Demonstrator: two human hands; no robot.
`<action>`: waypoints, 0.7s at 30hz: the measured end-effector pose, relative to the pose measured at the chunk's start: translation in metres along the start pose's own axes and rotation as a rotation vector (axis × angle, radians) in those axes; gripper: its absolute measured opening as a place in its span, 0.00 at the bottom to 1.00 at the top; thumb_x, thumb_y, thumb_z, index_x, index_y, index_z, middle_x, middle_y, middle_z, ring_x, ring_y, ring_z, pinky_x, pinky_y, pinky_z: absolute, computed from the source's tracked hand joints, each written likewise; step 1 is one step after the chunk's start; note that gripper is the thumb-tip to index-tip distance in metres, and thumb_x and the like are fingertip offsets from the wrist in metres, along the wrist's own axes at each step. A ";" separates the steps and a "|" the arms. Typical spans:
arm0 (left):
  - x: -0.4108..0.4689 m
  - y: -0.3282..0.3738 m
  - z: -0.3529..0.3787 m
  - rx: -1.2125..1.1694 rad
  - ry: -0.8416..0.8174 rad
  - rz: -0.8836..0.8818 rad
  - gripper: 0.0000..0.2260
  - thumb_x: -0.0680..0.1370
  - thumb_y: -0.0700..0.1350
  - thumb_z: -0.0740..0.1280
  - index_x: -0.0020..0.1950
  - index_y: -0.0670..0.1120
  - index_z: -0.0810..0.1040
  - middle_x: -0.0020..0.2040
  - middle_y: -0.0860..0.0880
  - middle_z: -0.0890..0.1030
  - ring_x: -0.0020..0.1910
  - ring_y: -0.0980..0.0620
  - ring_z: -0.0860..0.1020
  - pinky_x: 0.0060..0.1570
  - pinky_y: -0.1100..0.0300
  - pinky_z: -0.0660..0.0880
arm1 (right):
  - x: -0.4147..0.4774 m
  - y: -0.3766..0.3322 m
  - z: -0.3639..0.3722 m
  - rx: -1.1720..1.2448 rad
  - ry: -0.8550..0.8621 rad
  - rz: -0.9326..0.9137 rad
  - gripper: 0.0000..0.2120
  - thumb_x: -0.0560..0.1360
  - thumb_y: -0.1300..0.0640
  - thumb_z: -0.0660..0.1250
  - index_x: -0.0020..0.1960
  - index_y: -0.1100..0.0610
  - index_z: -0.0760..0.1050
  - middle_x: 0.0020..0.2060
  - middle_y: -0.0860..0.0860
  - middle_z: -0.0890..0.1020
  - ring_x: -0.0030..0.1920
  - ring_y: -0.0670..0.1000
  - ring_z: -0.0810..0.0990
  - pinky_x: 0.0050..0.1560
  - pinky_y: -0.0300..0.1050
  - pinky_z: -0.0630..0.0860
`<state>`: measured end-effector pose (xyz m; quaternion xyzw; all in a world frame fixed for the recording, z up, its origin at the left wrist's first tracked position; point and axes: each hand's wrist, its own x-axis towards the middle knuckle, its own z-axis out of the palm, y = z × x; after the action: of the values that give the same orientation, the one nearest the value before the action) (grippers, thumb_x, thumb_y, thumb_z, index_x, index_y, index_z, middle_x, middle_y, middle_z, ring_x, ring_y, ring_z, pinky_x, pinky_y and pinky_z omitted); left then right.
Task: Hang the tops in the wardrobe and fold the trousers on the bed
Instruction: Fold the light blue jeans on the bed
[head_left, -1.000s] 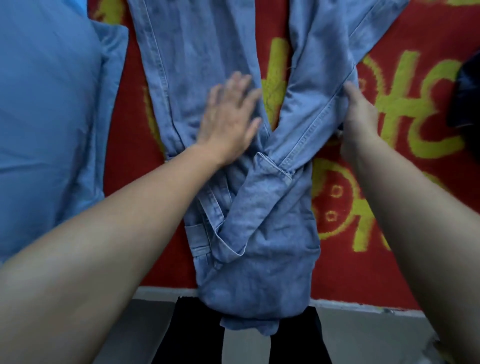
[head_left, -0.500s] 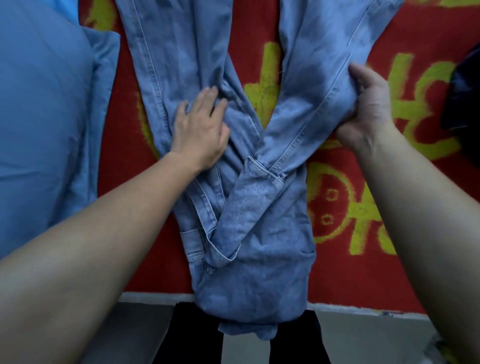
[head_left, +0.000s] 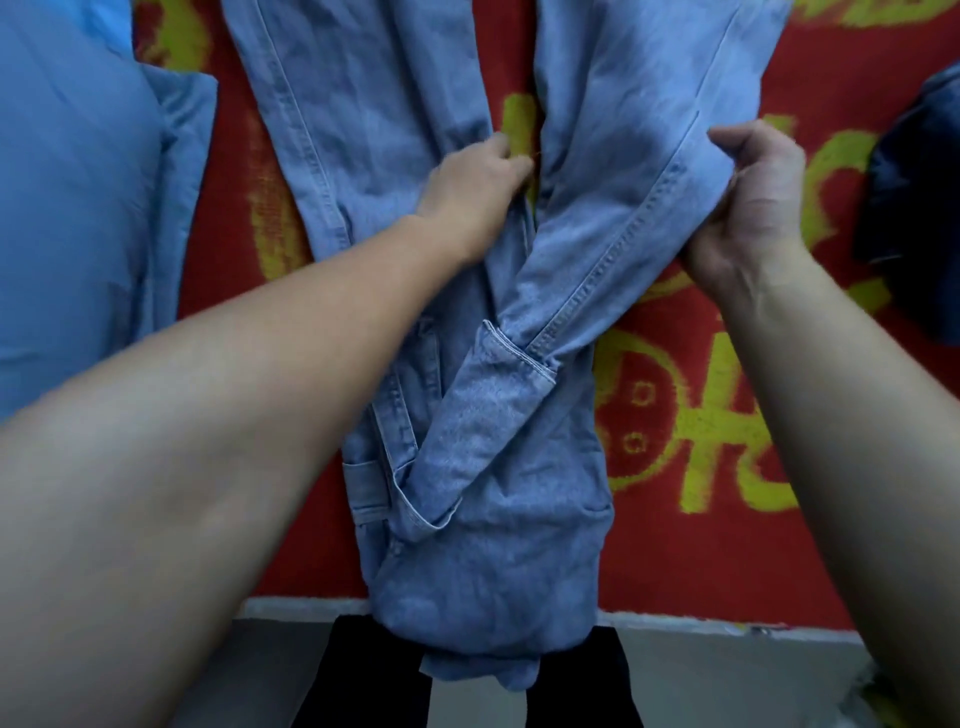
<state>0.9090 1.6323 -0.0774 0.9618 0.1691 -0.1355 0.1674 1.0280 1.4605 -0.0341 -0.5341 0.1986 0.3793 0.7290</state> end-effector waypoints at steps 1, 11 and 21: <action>0.000 0.000 0.005 -0.148 0.013 -0.061 0.14 0.78 0.41 0.57 0.59 0.44 0.78 0.59 0.39 0.76 0.56 0.38 0.76 0.50 0.49 0.71 | -0.001 -0.001 0.000 0.028 0.001 -0.029 0.10 0.76 0.63 0.56 0.47 0.61 0.76 0.35 0.56 0.82 0.41 0.58 0.83 0.55 0.55 0.81; -0.086 -0.081 0.000 0.008 0.327 -0.341 0.24 0.81 0.55 0.56 0.76 0.49 0.64 0.77 0.39 0.60 0.77 0.41 0.57 0.74 0.44 0.54 | -0.004 -0.016 0.062 -0.181 0.004 -0.050 0.09 0.77 0.60 0.61 0.45 0.62 0.78 0.37 0.56 0.81 0.37 0.56 0.81 0.42 0.45 0.82; -0.099 -0.168 0.016 -0.046 -0.093 -0.320 0.31 0.80 0.65 0.54 0.80 0.57 0.50 0.81 0.48 0.46 0.80 0.47 0.45 0.75 0.40 0.45 | 0.041 0.074 0.214 -0.791 -0.278 -0.234 0.13 0.75 0.46 0.57 0.39 0.53 0.63 0.31 0.49 0.70 0.37 0.48 0.74 0.37 0.37 0.70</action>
<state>0.7538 1.7479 -0.1065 0.9113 0.3151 -0.2007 0.1731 0.9724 1.6839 -0.0341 -0.7349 -0.1239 0.4095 0.5262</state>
